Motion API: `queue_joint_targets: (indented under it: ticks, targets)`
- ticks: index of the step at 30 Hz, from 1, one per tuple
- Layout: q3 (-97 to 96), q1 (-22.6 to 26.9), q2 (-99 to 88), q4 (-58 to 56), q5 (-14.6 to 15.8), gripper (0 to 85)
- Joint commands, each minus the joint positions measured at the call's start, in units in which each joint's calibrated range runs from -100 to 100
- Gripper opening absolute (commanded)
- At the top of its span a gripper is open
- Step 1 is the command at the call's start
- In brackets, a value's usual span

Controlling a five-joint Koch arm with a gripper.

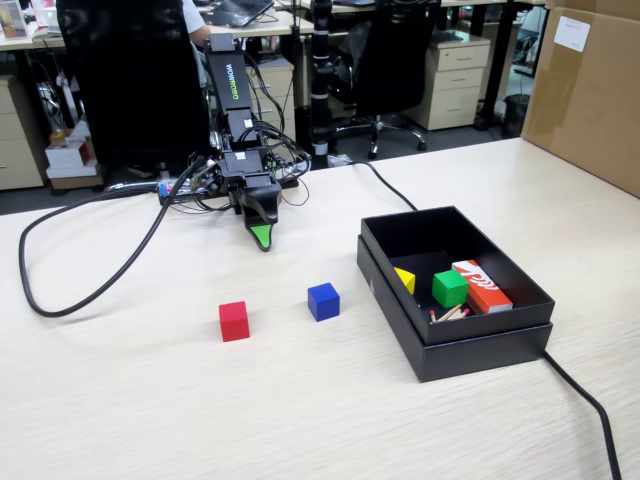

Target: Put the red cube on top of the blue cube

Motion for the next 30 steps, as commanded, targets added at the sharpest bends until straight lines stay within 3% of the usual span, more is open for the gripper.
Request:
queue_joint_targets:
  ticks: [1,30]
  targets:
    - [-1.39,0.0,0.1,-0.82,0.15,48.7]
    - [0.88,-0.1,0.56,-3.67,0.1,48.0]
